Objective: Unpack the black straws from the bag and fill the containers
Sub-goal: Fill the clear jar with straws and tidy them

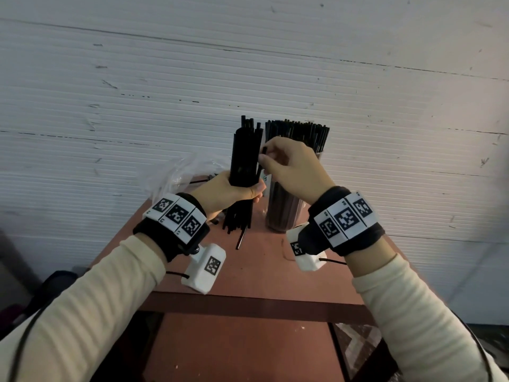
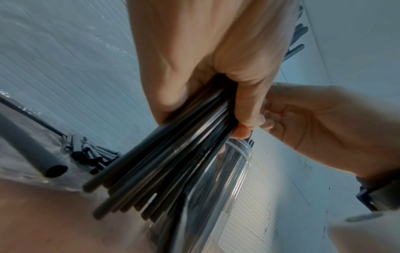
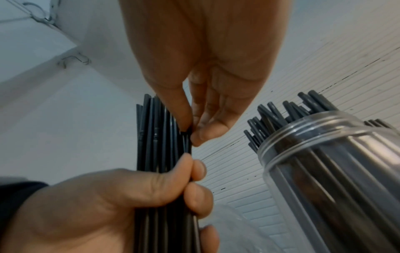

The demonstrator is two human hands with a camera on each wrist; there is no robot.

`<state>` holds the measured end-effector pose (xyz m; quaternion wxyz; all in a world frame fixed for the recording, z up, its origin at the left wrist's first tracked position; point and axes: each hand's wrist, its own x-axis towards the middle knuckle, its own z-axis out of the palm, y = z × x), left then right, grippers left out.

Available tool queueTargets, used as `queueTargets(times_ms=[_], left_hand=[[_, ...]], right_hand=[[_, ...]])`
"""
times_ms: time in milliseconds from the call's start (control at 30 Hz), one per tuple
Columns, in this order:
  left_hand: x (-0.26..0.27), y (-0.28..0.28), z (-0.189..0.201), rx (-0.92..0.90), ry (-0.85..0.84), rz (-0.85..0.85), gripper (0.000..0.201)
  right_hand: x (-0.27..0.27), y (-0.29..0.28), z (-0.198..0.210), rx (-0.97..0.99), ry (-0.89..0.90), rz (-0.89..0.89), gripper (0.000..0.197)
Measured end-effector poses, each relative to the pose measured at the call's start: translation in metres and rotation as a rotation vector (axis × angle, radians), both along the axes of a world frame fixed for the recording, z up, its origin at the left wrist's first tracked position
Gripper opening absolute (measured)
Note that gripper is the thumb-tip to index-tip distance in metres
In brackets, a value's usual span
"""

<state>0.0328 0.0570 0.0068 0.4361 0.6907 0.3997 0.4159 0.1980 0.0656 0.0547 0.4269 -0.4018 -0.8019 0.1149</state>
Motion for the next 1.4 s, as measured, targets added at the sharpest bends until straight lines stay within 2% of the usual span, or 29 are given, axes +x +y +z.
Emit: queueTargets(times_ms=[167, 300, 633, 733, 833, 967, 1167, 1400], left_hand=[[0.003, -0.001, -0.012, -0.05, 0.037, 0.012, 0.007], [0.005, -0.001, -0.015, -0.061, 0.005, 0.025, 0.007], [0.001, -0.007, -0.006, -0.016, -0.095, -0.015, 0.012], [0.0, -0.006, -0.005, -0.026, -0.06, -0.019, 0.011], [0.003, -0.007, -0.004, -0.038, -0.018, -0.012, 0.006], [0.01, -0.008, -0.002, -0.019, 0.043, -0.026, 0.006], [0.018, -0.002, -0.001, -0.046, 0.031, 0.003, 0.017], [0.019, 0.004, -0.007, -0.068, -0.004, -0.048, 0.012]], right_hand=[[0.001, -0.002, 0.022, -0.024, 0.235, 0.04, 0.007], [0.005, 0.0, 0.033, 0.014, 0.212, 0.031, 0.009], [0.026, 0.007, 0.046, 0.001, 0.344, 0.004, 0.017], [0.026, 0.006, 0.043, 0.013, 0.345, 0.014, 0.015], [0.018, 0.0, 0.036, 0.023, 0.362, 0.101, 0.009], [0.008, -0.005, 0.027, 0.021, 0.393, 0.178, 0.021], [0.0, -0.008, 0.008, 0.069, 0.259, 0.134, 0.028], [-0.006, -0.012, 0.007, 0.127, 0.097, 0.183, 0.047]])
